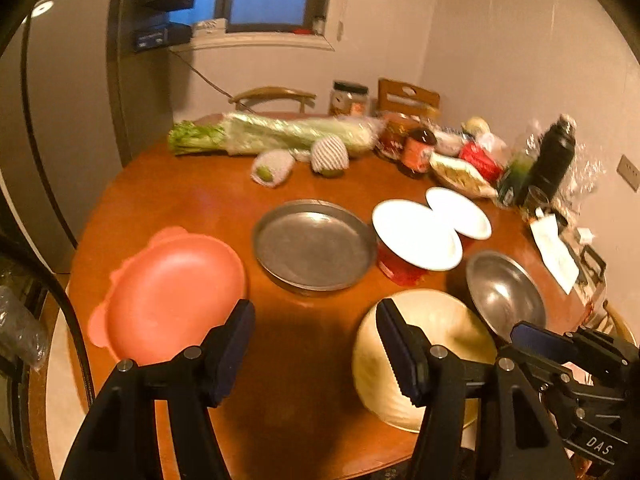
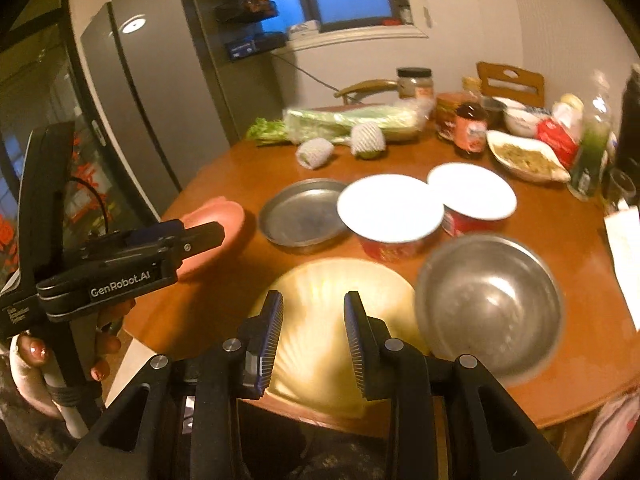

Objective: Organize plates and bowls
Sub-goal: 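Lift the orange-pink plate with the left gripper and set it beside the metal tray, then grasp the cream scallop-shell plate rim with the left gripper, then lift the scallop plate with the left gripper and stack it onto the orange-pink plate, then move the right gripper to the large steel bowl rim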

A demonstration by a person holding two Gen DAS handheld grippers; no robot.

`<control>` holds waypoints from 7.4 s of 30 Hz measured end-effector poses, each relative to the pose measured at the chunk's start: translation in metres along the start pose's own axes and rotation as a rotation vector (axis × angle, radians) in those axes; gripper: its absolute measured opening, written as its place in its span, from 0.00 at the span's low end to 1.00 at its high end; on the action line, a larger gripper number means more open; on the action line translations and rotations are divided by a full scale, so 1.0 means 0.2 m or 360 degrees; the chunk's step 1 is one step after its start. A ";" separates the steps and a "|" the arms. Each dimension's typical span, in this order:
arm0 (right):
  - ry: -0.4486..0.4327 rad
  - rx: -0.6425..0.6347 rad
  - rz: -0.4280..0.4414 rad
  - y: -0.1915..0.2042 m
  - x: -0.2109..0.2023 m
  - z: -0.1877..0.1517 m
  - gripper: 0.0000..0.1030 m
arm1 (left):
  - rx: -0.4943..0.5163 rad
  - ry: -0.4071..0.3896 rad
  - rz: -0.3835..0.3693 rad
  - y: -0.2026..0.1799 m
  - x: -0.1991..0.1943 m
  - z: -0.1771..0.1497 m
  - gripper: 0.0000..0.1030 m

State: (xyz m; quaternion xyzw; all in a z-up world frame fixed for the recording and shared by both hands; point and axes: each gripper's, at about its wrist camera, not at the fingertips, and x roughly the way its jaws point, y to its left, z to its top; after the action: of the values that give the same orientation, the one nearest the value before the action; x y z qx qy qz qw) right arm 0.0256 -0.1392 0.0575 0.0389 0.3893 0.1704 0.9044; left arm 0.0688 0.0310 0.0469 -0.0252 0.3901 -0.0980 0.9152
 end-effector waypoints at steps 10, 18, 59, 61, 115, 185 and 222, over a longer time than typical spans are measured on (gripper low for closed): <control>0.0093 0.0100 -0.0090 -0.18 -0.02 -0.19 0.31 | -0.0007 0.0113 0.0015 -0.07 0.12 -0.12 0.61; 0.0176 0.0219 -0.0125 -0.27 0.06 -0.24 0.31 | -0.0017 0.0207 -0.0015 -0.09 0.20 -0.17 0.61; 0.0257 -0.0054 -0.0113 0.02 0.38 -0.09 0.25 | -0.0137 0.0187 0.0040 0.09 0.13 -0.25 0.39; 0.0232 -0.0090 -0.0083 0.08 0.39 -0.04 0.25 | -0.0182 0.0158 0.0069 0.15 0.09 -0.23 0.39; 0.0340 -0.0486 0.0071 0.61 1.02 0.34 0.25 | -0.0471 0.0228 0.0454 0.74 0.18 -0.05 0.40; 0.0183 0.0014 0.0002 0.06 0.55 0.19 0.28 | -0.0137 0.0150 0.0229 0.19 0.14 0.10 0.56; -0.0053 0.0282 -0.0301 -0.56 0.06 0.16 0.28 | 0.0084 0.0227 -0.0115 -0.43 0.32 0.17 0.56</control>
State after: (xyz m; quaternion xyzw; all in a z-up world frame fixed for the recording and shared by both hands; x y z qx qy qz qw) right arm 0.0875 -0.2392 0.0480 0.0846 0.3898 0.0487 0.9157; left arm 0.1228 -0.0673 0.0363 -0.0081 0.4505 -0.1426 0.8813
